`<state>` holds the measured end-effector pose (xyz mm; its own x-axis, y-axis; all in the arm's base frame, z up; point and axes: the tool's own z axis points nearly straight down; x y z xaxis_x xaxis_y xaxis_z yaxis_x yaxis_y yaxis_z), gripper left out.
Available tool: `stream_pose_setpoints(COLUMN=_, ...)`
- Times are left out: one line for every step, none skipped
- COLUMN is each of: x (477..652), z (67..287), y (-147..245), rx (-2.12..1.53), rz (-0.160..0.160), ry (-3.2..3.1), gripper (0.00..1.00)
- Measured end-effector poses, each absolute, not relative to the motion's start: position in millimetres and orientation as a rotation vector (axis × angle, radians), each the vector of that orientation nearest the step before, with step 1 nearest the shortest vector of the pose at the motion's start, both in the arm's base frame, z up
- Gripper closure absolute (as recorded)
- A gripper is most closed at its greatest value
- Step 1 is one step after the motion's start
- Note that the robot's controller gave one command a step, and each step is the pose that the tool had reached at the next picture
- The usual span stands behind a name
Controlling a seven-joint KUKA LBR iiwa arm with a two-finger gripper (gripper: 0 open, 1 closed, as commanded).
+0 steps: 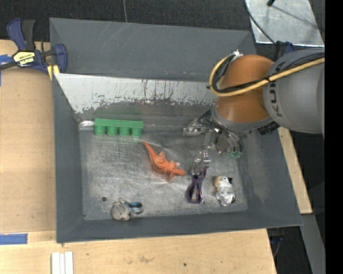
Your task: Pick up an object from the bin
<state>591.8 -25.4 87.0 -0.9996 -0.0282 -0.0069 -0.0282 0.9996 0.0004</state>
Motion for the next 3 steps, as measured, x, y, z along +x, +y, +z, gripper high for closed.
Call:
stream_pose_setpoints(x=560.9, z=74, y=-13, rx=-0.067, rz=-0.003, ry=3.116, gripper=0.0)
stream_pose_setpoints(x=509.3, z=82, y=3, rx=-0.183, rz=-0.001, ry=3.133, gripper=0.0)
stream_pose_setpoints(x=491.2, z=80, y=12, rx=-0.13, rz=0.0, ry=3.14, gripper=0.0)
